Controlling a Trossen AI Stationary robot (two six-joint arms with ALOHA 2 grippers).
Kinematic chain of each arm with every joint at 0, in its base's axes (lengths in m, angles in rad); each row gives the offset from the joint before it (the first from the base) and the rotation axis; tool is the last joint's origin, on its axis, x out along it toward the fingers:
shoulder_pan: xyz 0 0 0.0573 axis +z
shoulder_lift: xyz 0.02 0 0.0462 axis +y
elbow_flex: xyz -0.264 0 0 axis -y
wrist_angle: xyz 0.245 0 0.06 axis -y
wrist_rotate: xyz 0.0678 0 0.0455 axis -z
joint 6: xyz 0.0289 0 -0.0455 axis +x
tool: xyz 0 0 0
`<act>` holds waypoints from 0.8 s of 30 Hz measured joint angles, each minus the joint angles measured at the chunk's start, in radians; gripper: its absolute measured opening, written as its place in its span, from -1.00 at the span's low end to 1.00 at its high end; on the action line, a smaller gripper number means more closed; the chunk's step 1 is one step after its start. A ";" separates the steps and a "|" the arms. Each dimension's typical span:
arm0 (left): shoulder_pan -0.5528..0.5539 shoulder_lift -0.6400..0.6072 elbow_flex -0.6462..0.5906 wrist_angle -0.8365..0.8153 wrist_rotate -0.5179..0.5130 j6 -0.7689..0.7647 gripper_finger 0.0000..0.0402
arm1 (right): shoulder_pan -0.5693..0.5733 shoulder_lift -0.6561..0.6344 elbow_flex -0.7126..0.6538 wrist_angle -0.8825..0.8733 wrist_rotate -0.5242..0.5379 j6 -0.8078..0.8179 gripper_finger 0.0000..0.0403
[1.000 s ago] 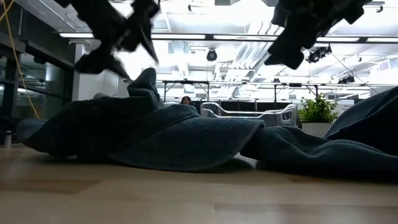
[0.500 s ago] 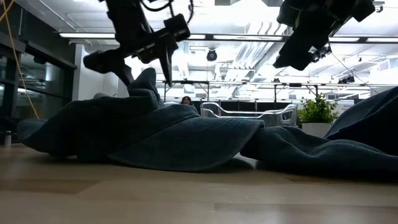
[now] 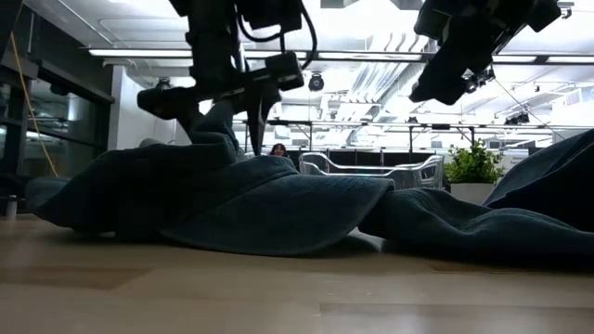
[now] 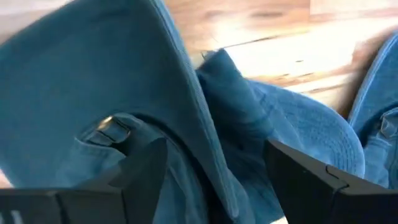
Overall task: Pick & Place hat
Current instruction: Put the left blue cap into the right transparent bin
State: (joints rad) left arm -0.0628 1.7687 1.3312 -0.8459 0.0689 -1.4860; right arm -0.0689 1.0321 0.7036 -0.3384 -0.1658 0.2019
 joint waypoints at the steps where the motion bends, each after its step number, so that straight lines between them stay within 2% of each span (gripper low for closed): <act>1: 0.004 0.003 0.000 -0.007 0.001 0.000 0.26 | 0.000 0.000 0.000 -0.002 0.000 0.000 -0.07; 6: 0.013 0.005 -0.001 -0.057 0.007 0.008 -0.09 | 0.000 0.000 0.000 -0.002 0.000 0.000 -0.07; 13: 0.013 0.005 -0.002 -0.092 0.047 0.090 -0.86 | 0.000 0.000 0.000 -0.001 -0.001 0.001 -0.07; 14: 0.013 0.005 -0.002 -0.091 0.054 0.103 -0.92 | 0.000 0.000 0.000 -0.001 -0.001 0.001 -0.07; 19: 0.018 0.004 0.012 -0.114 0.055 0.123 -0.96 | 0.000 0.000 0.000 -0.001 -0.001 0.006 -0.07; 24: 0.018 -0.016 0.151 -0.270 0.014 0.183 -0.97 | 0.000 0.001 0.000 -0.001 -0.007 0.008 -0.07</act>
State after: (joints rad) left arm -0.0452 1.7524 1.4823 -1.1155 0.0832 -1.3027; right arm -0.0692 1.0328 0.7040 -0.3393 -0.1731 0.2098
